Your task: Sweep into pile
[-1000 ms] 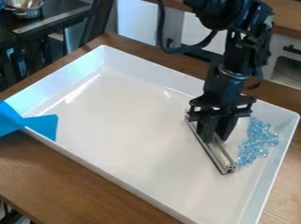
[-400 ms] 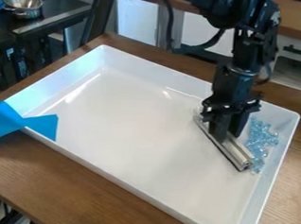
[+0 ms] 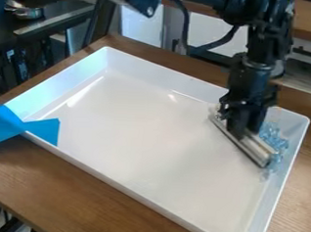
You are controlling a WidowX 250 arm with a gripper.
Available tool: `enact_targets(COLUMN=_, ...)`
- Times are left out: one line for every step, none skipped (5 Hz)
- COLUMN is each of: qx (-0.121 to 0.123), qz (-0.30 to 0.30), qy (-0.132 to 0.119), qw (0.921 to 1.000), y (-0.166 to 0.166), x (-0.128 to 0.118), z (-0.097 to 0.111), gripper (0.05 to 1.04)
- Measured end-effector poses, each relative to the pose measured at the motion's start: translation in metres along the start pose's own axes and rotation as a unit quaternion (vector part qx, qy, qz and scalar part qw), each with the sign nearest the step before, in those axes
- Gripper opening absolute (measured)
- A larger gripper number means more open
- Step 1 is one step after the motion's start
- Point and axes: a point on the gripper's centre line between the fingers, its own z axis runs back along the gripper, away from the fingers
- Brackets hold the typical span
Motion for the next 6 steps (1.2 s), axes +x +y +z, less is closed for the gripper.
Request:
enact_targets(qx=0.0, qz=0.003, qy=0.001, qw=1.0, y=-0.002, x=0.006, z=0.008, gripper=0.335)
enact_targets(qx=0.001, qz=0.002, qy=0.018, qw=0.9998, y=0.001, x=0.009, z=0.01, gripper=0.335)
enact_targets(qx=-0.019, qz=-0.004, qy=0.032, qw=0.9993, y=0.014, x=0.014, z=0.037, gripper=0.335)
enact_targets(qx=-0.033, qz=-0.034, qy=0.03, qw=0.9984, y=0.038, x=0.022, z=0.065, gripper=0.335)
enact_targets(qx=-0.029, qz=-0.094, qy=0.013, qw=0.995, y=0.077, x=0.036, z=0.067, gripper=0.335)
enact_targets(qx=-0.027, qz=-0.154, qy=-0.026, qw=0.9874, y=0.115, x=0.05, z=0.057, gripper=0.335)
